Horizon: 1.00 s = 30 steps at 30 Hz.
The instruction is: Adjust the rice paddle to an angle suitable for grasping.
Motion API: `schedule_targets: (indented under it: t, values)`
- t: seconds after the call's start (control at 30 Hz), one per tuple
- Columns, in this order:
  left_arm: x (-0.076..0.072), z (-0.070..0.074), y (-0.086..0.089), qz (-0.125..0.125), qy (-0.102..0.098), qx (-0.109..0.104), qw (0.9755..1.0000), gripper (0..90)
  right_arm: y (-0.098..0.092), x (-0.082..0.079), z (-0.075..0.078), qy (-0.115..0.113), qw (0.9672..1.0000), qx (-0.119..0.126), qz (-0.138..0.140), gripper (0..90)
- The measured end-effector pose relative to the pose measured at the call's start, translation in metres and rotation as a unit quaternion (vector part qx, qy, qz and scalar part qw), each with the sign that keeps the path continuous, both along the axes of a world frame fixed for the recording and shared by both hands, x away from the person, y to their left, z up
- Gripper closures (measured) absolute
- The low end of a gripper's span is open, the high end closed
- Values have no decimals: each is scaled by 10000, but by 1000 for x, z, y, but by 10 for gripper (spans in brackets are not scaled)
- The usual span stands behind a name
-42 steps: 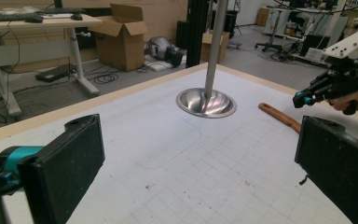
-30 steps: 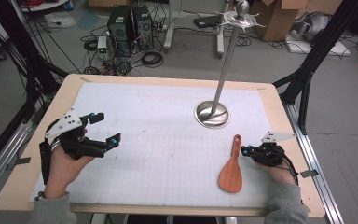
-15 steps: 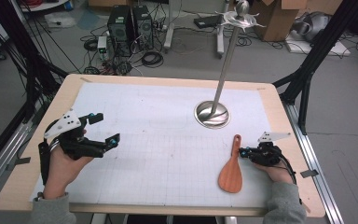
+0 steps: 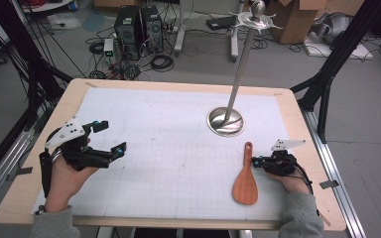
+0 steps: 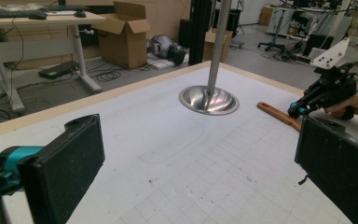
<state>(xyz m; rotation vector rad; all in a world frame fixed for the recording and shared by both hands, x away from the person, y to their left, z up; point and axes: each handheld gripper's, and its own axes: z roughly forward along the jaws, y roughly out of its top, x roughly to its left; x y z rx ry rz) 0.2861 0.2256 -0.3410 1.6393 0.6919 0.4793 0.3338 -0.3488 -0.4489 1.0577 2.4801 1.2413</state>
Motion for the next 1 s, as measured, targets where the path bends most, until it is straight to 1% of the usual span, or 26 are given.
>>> schedule_targets:
  t: [0.03, 0.3, 0.47, 0.87, 1.0]
  values:
    - [0, 0, 0, 4, 1, -1, 10000, 18, 1, 0, 0, 23, 10000, 1, 19, 894]
    - [-1, -1, 2, 30, 25, 21, 10000, 18, 6, 3, 0, -28, 9999, -26, 104, 894]
    - [-3, 0, 4, 68, 9, 16, 10000, 18, 14, 5, 0, -20, 9998, -30, 217, 894]
    - [-4, -1, 5, 85, 21, 57, 9999, 18, 21, 7, 0, -40, 9993, -36, 360, 894]
    - [-6, -1, 7, 110, 16, 72, 9999, 18, 29, 9, 0, -36, 9987, -61, 505, 894]
